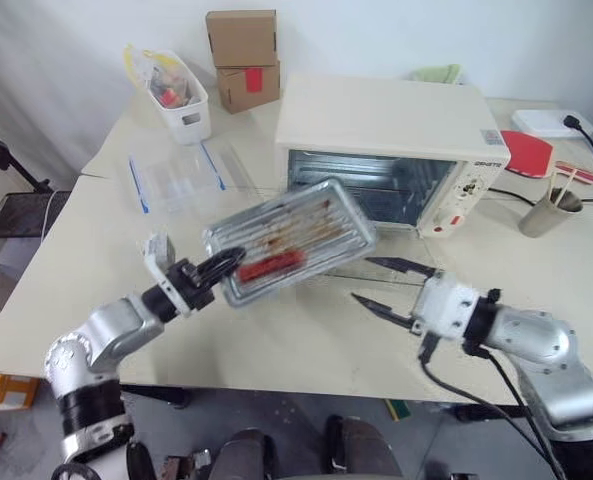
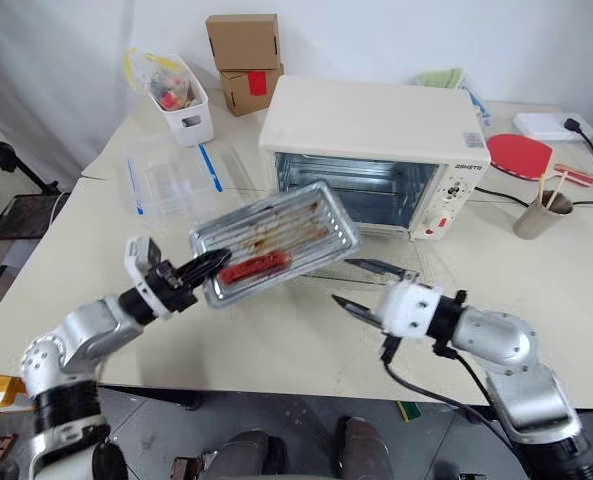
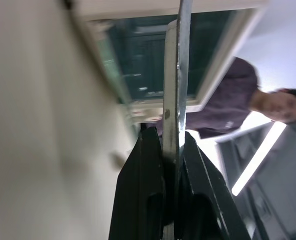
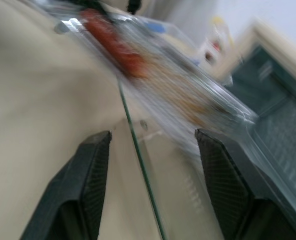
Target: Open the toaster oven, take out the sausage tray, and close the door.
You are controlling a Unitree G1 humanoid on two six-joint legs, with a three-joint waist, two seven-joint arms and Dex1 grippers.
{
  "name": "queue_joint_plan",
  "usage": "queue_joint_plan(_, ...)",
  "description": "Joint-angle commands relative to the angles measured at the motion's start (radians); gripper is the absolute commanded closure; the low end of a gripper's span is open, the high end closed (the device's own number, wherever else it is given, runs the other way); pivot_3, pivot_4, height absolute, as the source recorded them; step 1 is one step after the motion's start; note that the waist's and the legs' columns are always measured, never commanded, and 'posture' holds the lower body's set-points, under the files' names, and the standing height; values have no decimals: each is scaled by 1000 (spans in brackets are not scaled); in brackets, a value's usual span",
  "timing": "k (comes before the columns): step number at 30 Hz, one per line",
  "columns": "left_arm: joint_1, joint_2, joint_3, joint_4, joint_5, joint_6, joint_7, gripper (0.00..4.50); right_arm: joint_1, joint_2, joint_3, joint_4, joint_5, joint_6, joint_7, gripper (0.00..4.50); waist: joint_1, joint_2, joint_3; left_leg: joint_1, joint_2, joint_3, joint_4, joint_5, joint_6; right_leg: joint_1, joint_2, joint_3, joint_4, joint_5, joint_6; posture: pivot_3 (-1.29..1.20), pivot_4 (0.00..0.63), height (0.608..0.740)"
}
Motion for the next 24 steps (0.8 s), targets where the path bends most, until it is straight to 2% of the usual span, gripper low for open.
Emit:
queue_joint_plan(1, 66, 28, 75, -76, -31, -23, -33, 4460, 42, -25, -132, -11, 152, 97, 25, 1889, 2, 0, 0, 0, 0, 0, 0, 0, 0, 0, 0, 0, 0, 0, 0, 0, 150, 740)
queue_joint_plan(3, 93, 30, 100, -95, -31, -39, -39, 4460, 53, -34, -178, 10, 176, 103, 42, 2319, 4, 0, 0, 0, 0, 0, 0, -1, 0, 0, -2, 0, -4, 0, 0, 0, 150, 740)
queue_joint_plan(9, 252, 19, 205, -201, -31, -87, -133, 4460, 47, -96, -335, 202, 285, 195, 134, 4344, 10, 0, 0, 0, 0, 0, 1, -5, 0, 0, -5, 0, -5, -1, -1, 0, 150, 740)
queue_joint_plan(13, 351, -42, 228, -295, -31, -178, -89, 4460, 47, -113, -349, 352, 259, 168, 208, 4440, 10, 0, 0, 0, 0, 1, -2, -6, 1, 0, -7, -1, -8, -1, -1, 0, 150, 740)
queue_joint_plan(19, 412, -233, 236, -499, -31, -410, 5, 4460, -26, -100, -248, 633, 149, 88, 299, 4440, 18, 1, 0, 0, -1, 2, -2, -6, 2, 0, -9, -1, -10, 0, -1, 0, 150, 740)
queue_joint_plan(24, 430, -275, 207, -574, -31, -517, 43, 4460, -125, -44, -173, 732, 152, 83, 370, 4440, 19, 2, 0, 0, -1, 2, -2, -6, 2, 0, -8, -1, -9, 0, -1, 0, 150, 740)
